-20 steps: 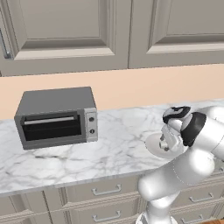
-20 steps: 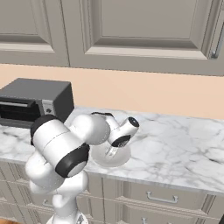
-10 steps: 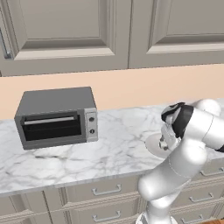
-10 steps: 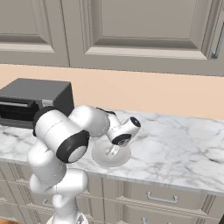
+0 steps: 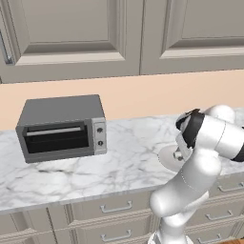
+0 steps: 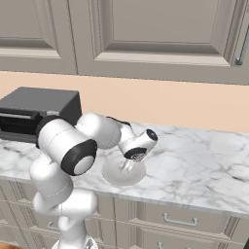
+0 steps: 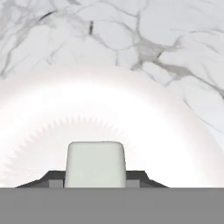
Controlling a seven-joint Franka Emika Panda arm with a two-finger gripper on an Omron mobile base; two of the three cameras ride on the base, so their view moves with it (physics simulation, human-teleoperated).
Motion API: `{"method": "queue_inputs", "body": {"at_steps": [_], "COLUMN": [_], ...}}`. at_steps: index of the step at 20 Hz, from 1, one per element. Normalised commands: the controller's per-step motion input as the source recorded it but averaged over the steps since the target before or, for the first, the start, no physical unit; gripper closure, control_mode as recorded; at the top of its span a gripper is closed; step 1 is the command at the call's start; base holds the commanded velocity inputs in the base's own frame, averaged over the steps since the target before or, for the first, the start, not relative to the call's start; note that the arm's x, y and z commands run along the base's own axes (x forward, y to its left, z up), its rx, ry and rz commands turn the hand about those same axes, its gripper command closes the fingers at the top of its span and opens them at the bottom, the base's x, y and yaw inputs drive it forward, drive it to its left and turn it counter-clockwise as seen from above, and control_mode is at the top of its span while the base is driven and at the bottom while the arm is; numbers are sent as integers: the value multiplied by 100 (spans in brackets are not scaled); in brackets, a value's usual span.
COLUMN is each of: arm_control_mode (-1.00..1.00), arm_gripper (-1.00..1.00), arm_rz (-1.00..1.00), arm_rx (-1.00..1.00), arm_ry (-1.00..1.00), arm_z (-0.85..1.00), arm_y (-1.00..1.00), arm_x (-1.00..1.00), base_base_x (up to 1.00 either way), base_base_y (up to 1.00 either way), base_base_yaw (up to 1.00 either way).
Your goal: Pick up the marshmallow and place it in the cup of hot chocolate on the dining counter.
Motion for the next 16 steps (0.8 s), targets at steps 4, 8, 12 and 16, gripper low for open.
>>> {"method": "queue_inputs", "body": {"at_steps": [4,8,12,16], "arm_control_mode": [-100,-100,-100,-100], "arm_gripper": [100,100,100,100], "arm_rz": [2,9,11,7], "arm_rx": [0,11,21,30], "arm_ry": [-39,-15,0,7], "arm_z": [41,88,92,82], "arm_y": [0,0,0,0], "arm_x": [-47,-25,-23,-22], "base_base_x": [0,0,0,0], "base_base_y": [0,0,0,0], "base_base_yaw": [0,0,0,0]}}
